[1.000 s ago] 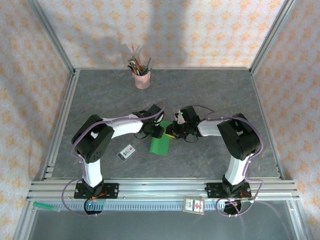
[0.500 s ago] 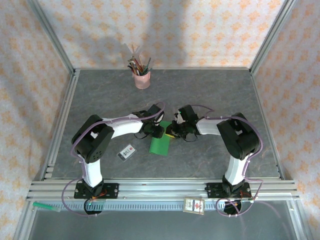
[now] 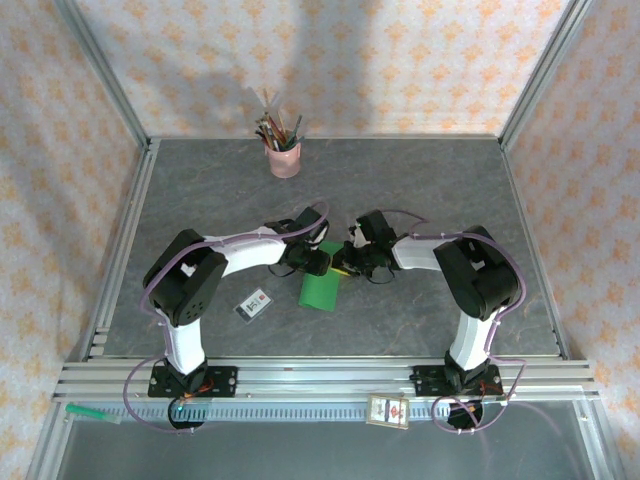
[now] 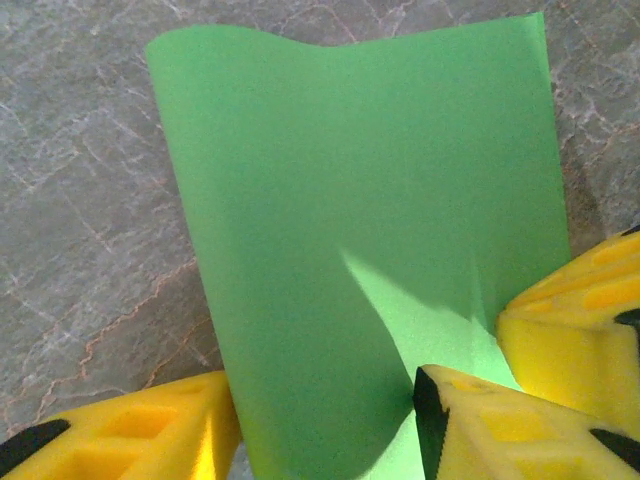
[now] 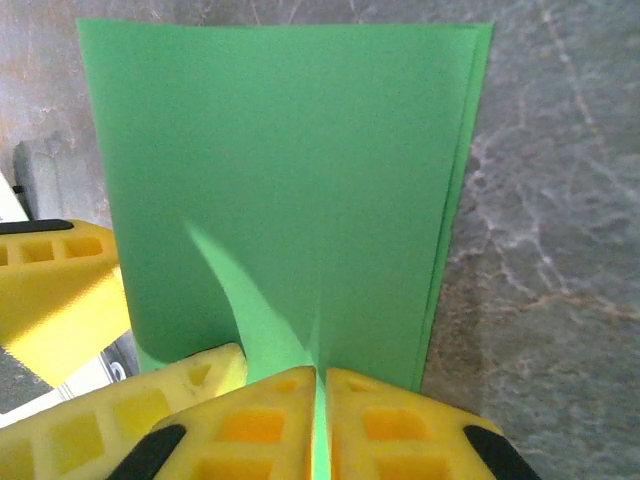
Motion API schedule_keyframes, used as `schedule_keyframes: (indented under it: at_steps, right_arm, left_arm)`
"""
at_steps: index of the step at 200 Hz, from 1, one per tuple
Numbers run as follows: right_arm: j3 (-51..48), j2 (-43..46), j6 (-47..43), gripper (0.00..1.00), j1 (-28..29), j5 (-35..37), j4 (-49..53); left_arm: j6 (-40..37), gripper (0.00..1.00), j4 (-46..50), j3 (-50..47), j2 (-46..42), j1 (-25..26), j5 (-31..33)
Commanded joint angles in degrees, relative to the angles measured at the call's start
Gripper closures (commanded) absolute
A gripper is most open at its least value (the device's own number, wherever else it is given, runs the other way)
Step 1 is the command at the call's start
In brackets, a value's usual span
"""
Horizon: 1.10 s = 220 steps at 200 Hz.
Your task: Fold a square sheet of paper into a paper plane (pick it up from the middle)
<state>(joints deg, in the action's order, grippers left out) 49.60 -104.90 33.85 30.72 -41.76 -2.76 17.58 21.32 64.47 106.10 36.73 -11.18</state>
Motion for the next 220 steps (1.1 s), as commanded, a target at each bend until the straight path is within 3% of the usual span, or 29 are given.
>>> schedule_keyframes:
  at_steps: [1, 55, 74, 90, 114, 143, 220]
  right_arm:
    - [-3.65, -6.13, -0.99, 0.87, 0.24, 12.94, 4.75]
    - [-4.45, -5.84, -1.06, 0.87, 0.22, 12.93, 4.24]
    - [-4.60, -5.59, -1.15, 0.87, 0.22, 13.03, 4.26]
    - [-4.85, -5.43, -1.13, 0.87, 0.22, 13.43, 4.18]
    - [-5.30, -5.08, -0.97, 0.87, 0.24, 13.62, 4.00]
    - [-5.07, -5.18, -1.14, 0.87, 0.22, 13.75, 4.21]
    - [-4.63, -5.66, -1.94, 0.88, 0.22, 14.72, 5.39]
  left_arm:
    - [0.73, 0.45, 3.35, 0.90, -2.45, -1.57, 4.77]
    - [3.33, 0.41, 3.79, 1.73, -8.36, -1.65, 4.31]
    - [5.62, 0.43, 0.46, -0.27, -11.32, -1.65, -0.59]
    - [9.39, 0.49, -5.15, -3.36, -12.63, -1.66, -7.64]
    - [13.42, 0.65, -12.11, -6.18, -11.40, -1.57, -14.86]
    - [13.13, 0.74, -12.58, -5.53, -7.23, -1.62, -15.10]
    - [11.95, 0.76, -14.81, -9.74, -1.87, -5.42, -14.48]
